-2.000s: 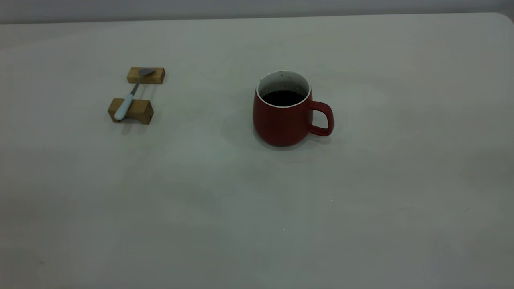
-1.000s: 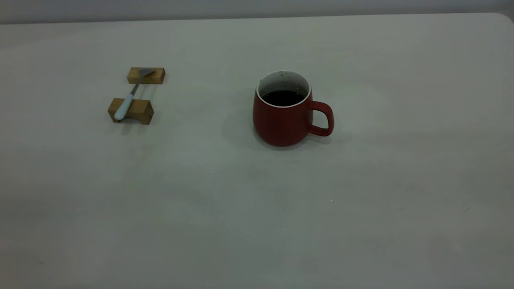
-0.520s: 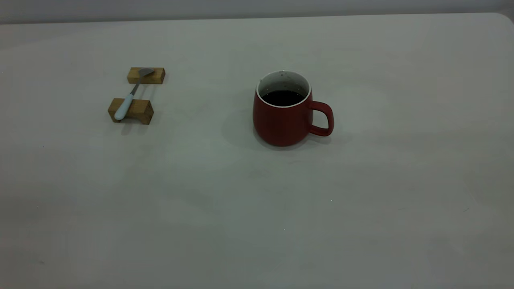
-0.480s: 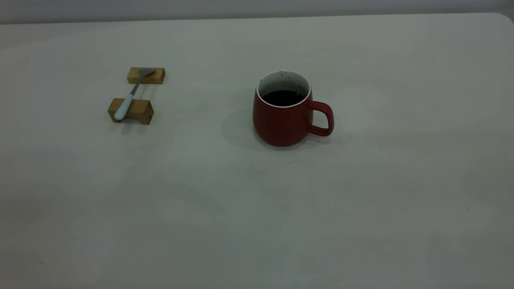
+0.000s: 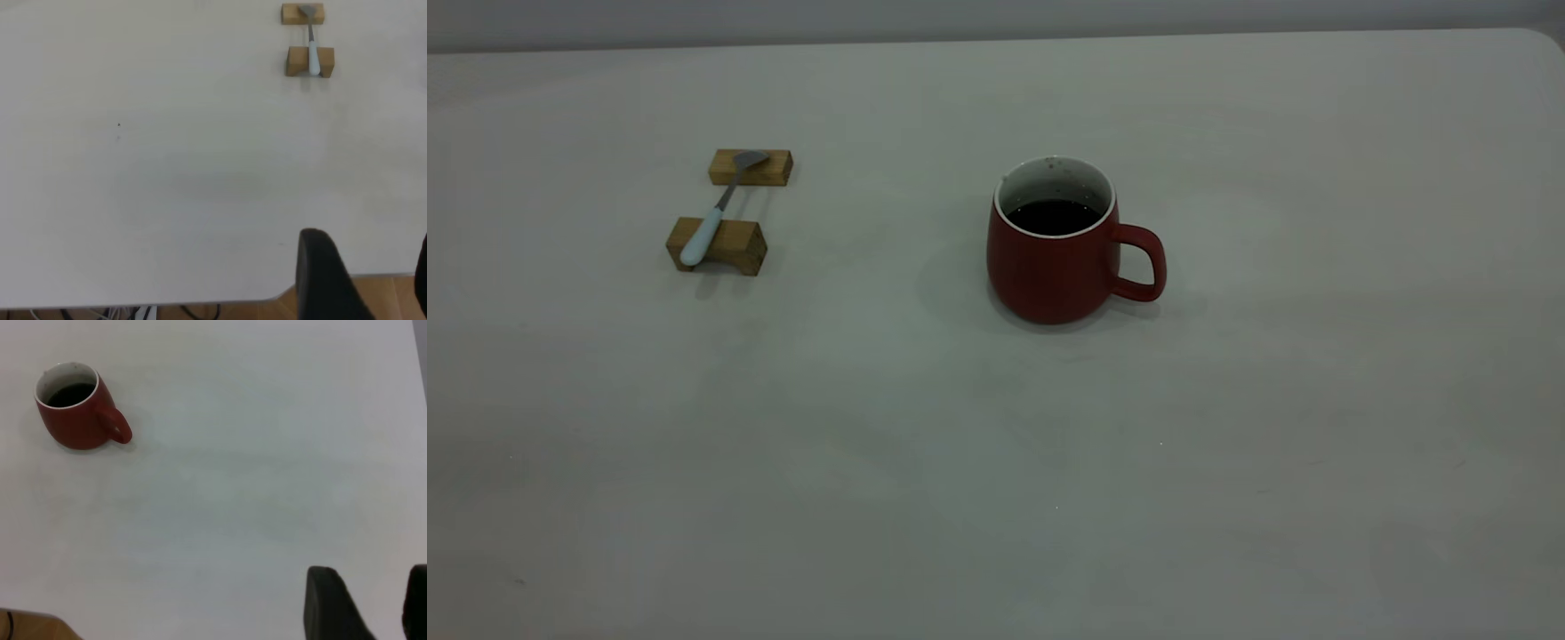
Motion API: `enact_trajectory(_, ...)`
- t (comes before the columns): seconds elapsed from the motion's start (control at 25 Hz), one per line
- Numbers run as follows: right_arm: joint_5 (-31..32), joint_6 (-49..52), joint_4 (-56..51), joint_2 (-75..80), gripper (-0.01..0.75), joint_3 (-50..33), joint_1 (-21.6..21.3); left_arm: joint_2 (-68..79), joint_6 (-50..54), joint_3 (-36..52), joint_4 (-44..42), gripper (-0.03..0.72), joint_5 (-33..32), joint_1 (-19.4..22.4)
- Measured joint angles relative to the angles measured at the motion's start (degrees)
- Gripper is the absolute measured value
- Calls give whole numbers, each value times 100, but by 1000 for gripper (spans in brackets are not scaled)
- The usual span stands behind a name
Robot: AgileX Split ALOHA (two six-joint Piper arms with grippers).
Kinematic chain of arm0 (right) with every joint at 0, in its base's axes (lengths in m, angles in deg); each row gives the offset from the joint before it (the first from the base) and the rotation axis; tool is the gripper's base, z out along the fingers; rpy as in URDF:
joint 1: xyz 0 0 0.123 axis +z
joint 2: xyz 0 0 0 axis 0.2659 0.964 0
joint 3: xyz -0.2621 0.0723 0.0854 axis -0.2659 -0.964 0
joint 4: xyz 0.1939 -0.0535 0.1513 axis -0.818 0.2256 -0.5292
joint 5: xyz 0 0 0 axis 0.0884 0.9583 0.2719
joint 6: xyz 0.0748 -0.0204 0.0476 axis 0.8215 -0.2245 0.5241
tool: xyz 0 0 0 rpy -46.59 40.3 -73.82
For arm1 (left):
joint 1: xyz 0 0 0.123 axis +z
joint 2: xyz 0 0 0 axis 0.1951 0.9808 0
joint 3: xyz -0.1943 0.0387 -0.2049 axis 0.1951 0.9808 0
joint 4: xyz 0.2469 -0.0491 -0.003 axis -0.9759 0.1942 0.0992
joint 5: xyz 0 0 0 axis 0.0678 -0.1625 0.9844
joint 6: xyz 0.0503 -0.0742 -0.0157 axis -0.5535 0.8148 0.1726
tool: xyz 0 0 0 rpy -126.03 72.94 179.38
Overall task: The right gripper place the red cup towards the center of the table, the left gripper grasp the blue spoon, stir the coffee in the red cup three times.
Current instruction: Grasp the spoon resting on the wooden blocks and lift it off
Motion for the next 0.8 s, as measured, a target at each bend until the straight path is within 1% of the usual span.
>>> enact_trajectory(0.12, 0, 0, 0, 0, 265, 0, 0, 269, 160, -73, -32, 409, 42, 0)
enact_trajectory(0.2, 0, 0, 0, 0, 248, 0, 0, 708, 205, -226, -55, 422, 197, 0)
enact_trajectory(0.32, 0, 0, 0, 0, 239, 0, 0, 1688, 224, -488, -103, 480, 540, 0)
enact_trajectory(0.44, 0, 0, 0, 0, 239, 0, 0, 2836, 314, -694, -105, 571, 1212, 0)
enact_trajectory(0.56, 0, 0, 0, 0, 239, 0, 0, 4101, 380, -869, -105, 638, 1984, 0)
enact_trajectory(0.72, 0, 0, 0, 0, 239, 0, 0, 5702, 489, -1242, -29, 659, 2864, 0)
enact_trajectory(0.8, 0, 0, 0, 0, 240, 0, 0, 6581, 500, -1490, 54, 660, 3177, -5)
